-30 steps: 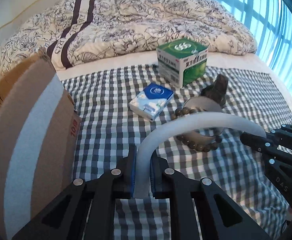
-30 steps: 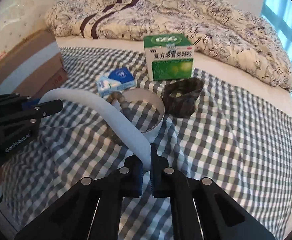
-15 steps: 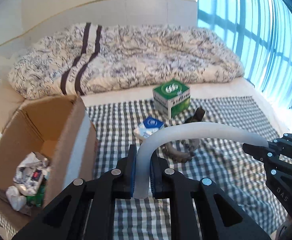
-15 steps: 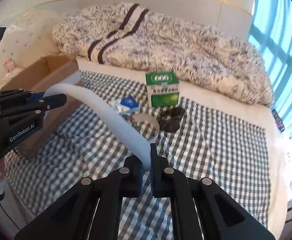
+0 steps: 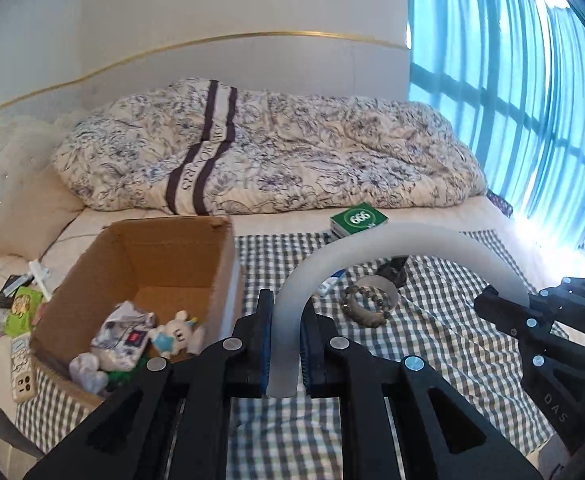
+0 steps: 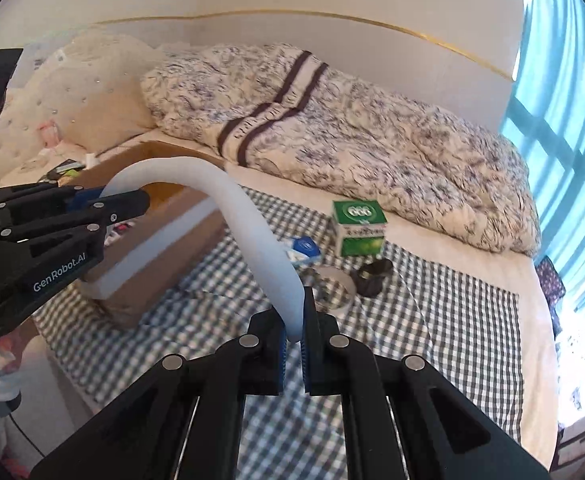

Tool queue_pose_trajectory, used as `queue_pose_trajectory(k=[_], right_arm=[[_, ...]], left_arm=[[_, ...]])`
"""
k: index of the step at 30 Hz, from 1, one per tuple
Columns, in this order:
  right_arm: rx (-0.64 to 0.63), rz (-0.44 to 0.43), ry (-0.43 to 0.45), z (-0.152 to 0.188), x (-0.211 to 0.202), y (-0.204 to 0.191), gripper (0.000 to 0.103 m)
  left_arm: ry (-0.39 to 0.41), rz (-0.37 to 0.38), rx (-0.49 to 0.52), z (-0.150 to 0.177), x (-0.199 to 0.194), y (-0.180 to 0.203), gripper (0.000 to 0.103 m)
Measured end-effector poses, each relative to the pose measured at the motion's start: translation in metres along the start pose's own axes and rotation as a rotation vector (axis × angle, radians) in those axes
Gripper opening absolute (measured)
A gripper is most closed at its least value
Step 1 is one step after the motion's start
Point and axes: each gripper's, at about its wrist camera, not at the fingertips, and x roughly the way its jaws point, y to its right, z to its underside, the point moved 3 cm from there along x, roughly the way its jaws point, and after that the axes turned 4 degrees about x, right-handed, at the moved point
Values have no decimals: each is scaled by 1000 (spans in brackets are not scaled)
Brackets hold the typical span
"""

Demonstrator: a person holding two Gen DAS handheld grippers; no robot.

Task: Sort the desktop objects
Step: 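Carry the foam tube with both tools over the box and open both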

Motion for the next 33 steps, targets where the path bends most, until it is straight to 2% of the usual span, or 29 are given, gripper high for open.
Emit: queue_pose_trajectory(k=[7, 16, 23, 28, 30, 31, 32, 33], right_arm=[[-41, -61, 9, -16, -1, -57, 5], [-136, -162, -23, -49, 41, -142, 5], [-144, -227, -58, -68, 81, -174, 5], [-71, -297, -104, -76, 111, -179, 7], [-45, -312, -104, -79, 121, -179, 8], [-33, -315, -107, -80, 126, -179, 11], [-15, -326, -111, -80, 132, -178, 15], [-5, -331, -111, -81, 135, -178, 34]], left_arm=[[9, -55, -53, 9, -20, -55, 12], [-25, -126, -148, 22, -7, -131, 12], [-68, -171, -194, 32, 17, -172, 12], [-105, -188, -220, 41, 43, -189, 14], [-119, -205, -226, 45, 52, -194, 24], [-122, -205, -230, 46, 55, -196, 44], [-120, -206, -231, 47, 57, -198, 74], [-108, -222, -232, 48, 57, -199, 86]])
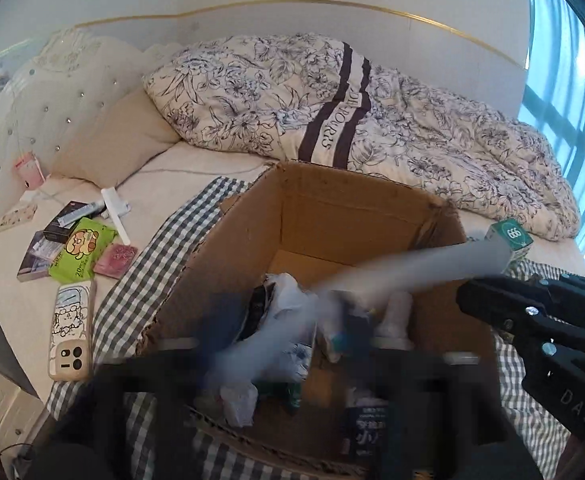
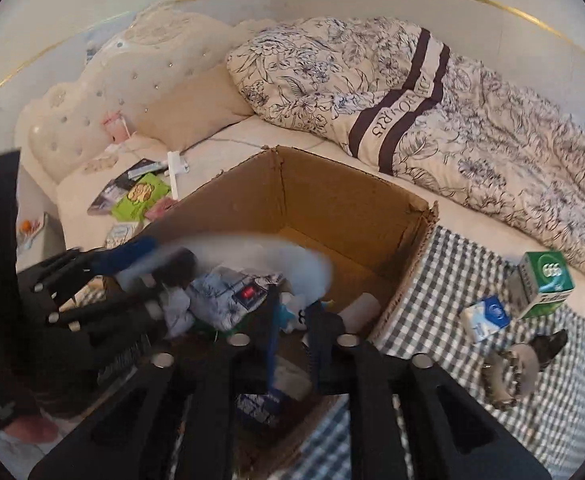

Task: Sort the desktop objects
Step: 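Carry the foam tube with both tools over the box and open both, then move both tools back toward the bead bracelet and white tape roll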

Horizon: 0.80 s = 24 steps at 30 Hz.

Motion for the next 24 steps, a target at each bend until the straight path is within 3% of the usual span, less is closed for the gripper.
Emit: queue_pose_trajectory(k=[1, 3, 7, 13, 16, 24], right_arm=[[12, 1, 6, 0, 1, 2, 58], [48, 32, 54, -1, -3, 10, 84], [86, 19, 109, -1, -15, 22, 85], [107, 88, 134, 11, -40, 43, 85], [148, 128, 141, 28, -60, 66, 85], [301, 246, 129, 86, -110, 145, 85]], left_arm=[[19, -24, -7, 0, -1, -2, 91], [35, -42, -13, 0, 1, -7, 94], [19, -37, -29, -1, 7, -9, 95], [32, -9, -5, -4, -5, 14, 97], [56, 19, 0, -4, -16, 33, 103], [56, 84, 52, 8, -37, 106, 103]])
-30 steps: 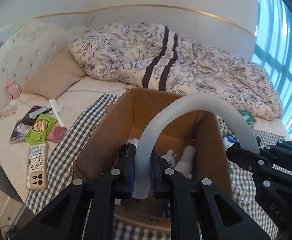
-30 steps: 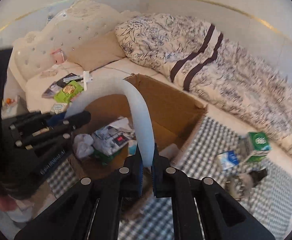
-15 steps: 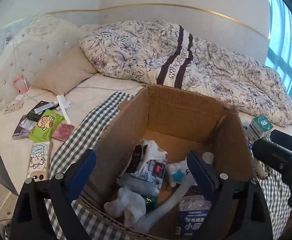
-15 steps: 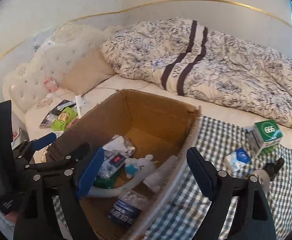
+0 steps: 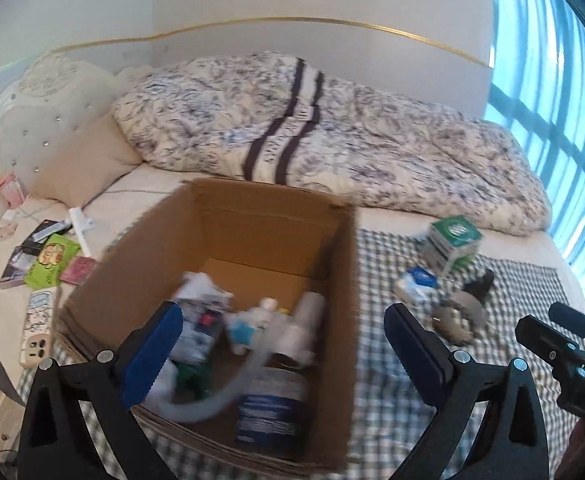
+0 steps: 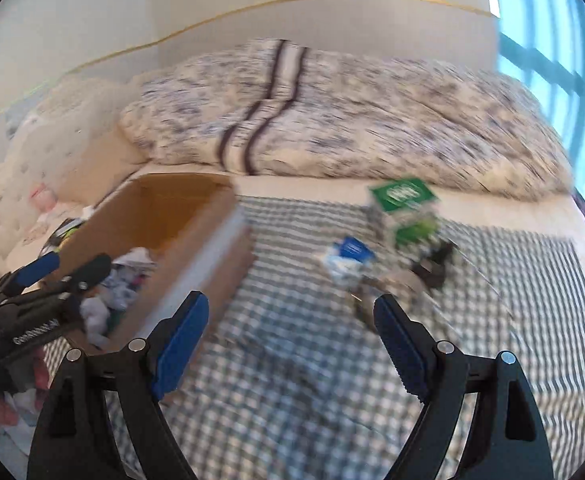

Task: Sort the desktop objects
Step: 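Move both tools back toward the bead bracelet and white tape roll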

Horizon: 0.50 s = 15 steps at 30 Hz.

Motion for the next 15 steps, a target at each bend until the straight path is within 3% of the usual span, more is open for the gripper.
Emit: queue_pose_trajectory(k=[7, 15], right_arm=[[130, 98, -4, 28, -25, 85, 85], [219, 120, -6, 42, -30, 137, 85]], left_arm=[[-34, 57, 57, 16, 0, 67, 103], [-72, 88, 125, 18, 20, 131, 103]])
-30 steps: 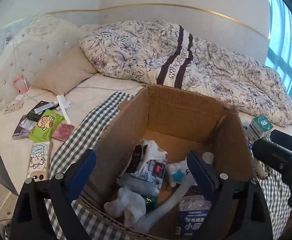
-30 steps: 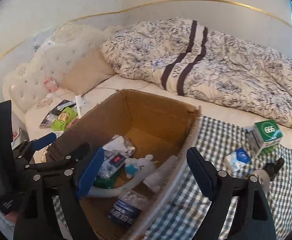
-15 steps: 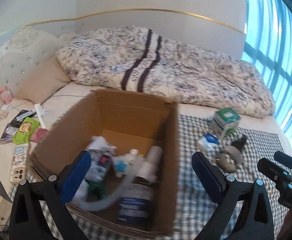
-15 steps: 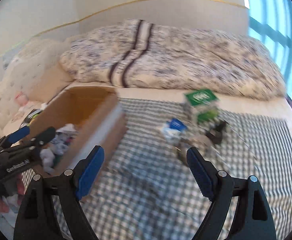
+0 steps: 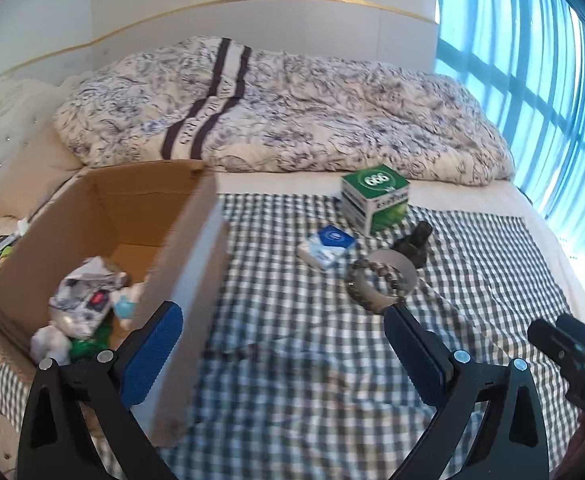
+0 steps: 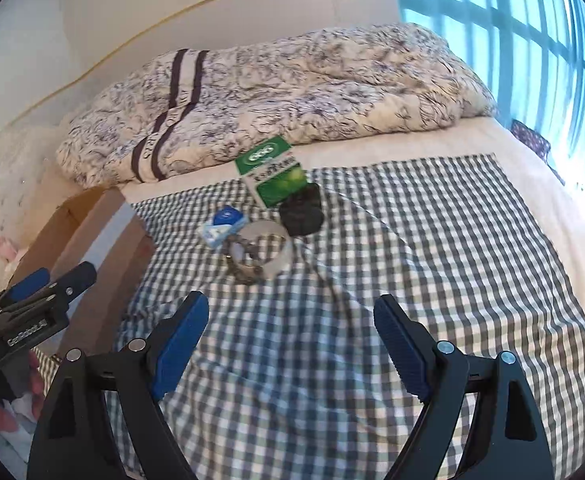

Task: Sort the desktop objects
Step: 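Move both tools back toward the bead bracelet and white tape roll, then grasp the bead bracelet with the left tool while the right tool grasps the white tape roll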

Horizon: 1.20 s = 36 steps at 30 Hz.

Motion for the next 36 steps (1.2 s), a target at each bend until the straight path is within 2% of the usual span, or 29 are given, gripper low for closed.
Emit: queue_pose_trajectory(k=[7, 17, 25, 27, 28, 29, 30, 31, 32, 34, 36], right_arm=[[21, 23, -23, 6, 20, 26, 85], [27, 72, -94, 6, 75, 54, 85], [42, 76, -143, 11, 106, 67, 85], [47, 80, -150, 12, 111, 69, 85], [47, 83, -153, 12, 113, 69, 85], [45, 85, -157, 12, 115, 69, 85], [42, 85, -161, 13, 117, 68, 85], [39, 86, -163, 13, 118, 68, 85], [36, 87, -166, 13, 120, 67, 85], [30, 90, -172, 14, 122, 64, 85], [27, 95, -178, 17, 123, 62, 85]], left_arm=[[-57, 10, -11, -7, 46, 38, 103], [-115, 35, -39, -10, 120, 79, 103], [-165, -10, -12, -8, 170, 91, 103], [-168, -20, -3, -8, 178, 93, 99], [-173, -25, 1, -7, 182, 93, 91], [-186, -21, 8, -6, 188, 94, 69], [-206, -7, 14, -4, 194, 94, 57], [-226, 9, 15, -2, 198, 93, 37], [-245, 13, 16, 0, 201, 92, 29], [-240, 29, 4, 1, 198, 87, 22], [-231, 61, -20, -1, 188, 79, 20]])
